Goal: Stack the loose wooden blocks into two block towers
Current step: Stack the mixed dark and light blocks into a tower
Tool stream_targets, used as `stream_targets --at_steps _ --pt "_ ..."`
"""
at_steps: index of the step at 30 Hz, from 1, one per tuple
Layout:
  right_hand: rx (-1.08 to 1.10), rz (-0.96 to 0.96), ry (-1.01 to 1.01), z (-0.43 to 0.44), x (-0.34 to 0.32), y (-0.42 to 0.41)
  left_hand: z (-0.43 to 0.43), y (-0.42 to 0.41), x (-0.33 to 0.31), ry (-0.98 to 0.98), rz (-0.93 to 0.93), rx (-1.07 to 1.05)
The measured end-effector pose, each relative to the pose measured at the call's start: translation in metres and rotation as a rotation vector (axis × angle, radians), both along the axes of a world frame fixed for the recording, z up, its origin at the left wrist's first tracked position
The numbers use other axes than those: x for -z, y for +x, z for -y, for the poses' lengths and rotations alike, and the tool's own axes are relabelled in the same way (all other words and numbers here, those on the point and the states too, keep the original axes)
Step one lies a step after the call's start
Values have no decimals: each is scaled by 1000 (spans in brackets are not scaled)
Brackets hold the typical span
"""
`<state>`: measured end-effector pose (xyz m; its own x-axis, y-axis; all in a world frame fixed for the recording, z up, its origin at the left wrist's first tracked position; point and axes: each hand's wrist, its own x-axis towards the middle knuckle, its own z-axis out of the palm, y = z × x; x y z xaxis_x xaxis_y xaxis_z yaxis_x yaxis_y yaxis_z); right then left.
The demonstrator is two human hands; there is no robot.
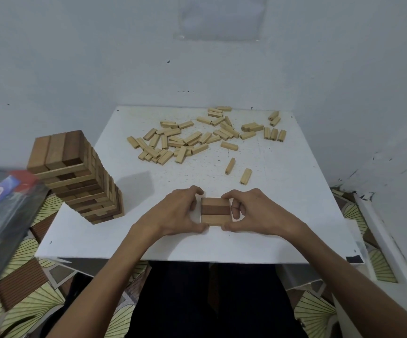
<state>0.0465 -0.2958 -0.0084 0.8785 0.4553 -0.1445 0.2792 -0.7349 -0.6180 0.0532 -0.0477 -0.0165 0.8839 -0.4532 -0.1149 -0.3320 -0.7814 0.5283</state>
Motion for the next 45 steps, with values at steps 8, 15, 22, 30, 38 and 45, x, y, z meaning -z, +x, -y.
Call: stream_targets --at_steps 8,15,22,30,38,45 --pt "5 29 10 8 8 0 -8 1 6 9 159 -1" --pt "-11 181 64 12 13 -5 -7 -4 6 -37 176 2" --pt "-26 308 117 17 -19 -10 -9 -11 -40 -82 203 10" --pt "-96 417 179 4 -97 -4 -25 -20 -121 -34 350 2" --pt "-187 497 204 -30 -157 8 -57 -29 -184 -37 367 -55" --pt "-268 500 240 -88 -184 26 -115 -35 -218 -74 346 -116"
